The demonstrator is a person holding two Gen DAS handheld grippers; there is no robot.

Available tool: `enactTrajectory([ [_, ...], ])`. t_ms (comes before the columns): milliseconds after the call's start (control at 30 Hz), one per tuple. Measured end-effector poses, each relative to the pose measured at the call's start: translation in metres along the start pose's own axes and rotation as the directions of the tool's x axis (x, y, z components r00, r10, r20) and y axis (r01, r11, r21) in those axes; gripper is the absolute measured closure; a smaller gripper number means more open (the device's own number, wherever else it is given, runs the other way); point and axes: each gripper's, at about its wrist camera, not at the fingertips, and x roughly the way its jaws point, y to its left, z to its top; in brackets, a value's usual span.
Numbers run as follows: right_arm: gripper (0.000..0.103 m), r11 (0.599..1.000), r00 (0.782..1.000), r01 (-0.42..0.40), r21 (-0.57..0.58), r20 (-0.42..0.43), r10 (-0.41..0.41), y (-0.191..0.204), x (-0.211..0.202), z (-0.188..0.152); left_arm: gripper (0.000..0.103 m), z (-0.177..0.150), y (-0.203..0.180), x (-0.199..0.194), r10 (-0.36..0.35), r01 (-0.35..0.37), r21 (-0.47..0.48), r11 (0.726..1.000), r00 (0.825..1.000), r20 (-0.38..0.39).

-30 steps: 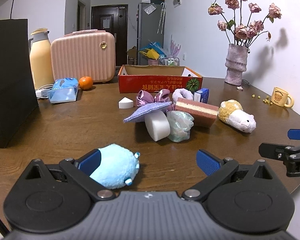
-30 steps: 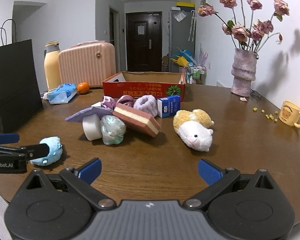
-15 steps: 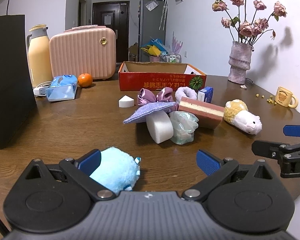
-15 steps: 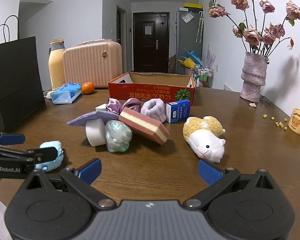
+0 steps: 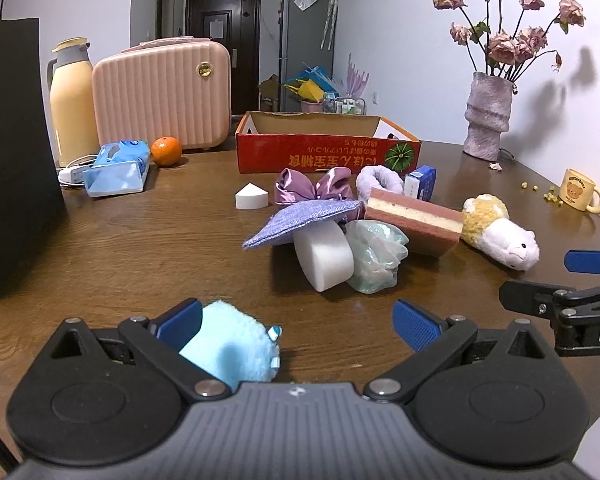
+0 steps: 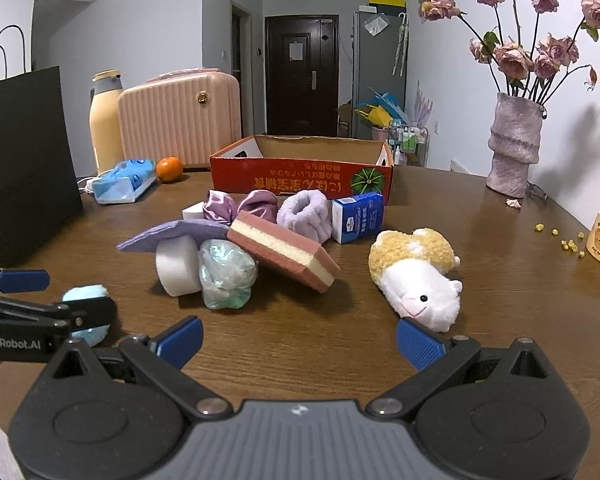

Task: Organize soft objects
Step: 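Move the left tool past the light-blue plush toward the pile while the right tool approaches the sponge block, then close the right tool on the pink-and-cream sponge block and lift it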

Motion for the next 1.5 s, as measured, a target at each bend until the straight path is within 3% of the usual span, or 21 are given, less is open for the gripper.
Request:
enactTrajectory([
  [900,0.002,0.999,0.997,0.019,-0.044,-0.068,-0.022,-0.010,0.073,0.015,0.000,0.017,-0.003,0.055,0.013,-0.013,0.003,1.000,0.997,-0.074],
  [967,0.008,0.998,0.997,0.025,-0.058,-0.069,-0.029,-0.010,0.079,0.016,0.000,0.018,-0.002,0.057,0.017,-0.017,0.003,1.000,0.997,-0.078],
  [1200,0.010,0.992,0.998,0.027,-0.124,-0.059,-0.034,-0.009,0.102,0.022,0.000,0.018,-0.002,0.061,0.030,-0.030,0.003,1.000,0.996,-0.089],
  [1500,0.022,0.971,0.999,0.043,-0.237,-0.019,-0.049,0.002,0.128,0.032,0.000,0.020,0.000,0.063,0.047,-0.048,0.002,0.999,0.995,-0.093],
])
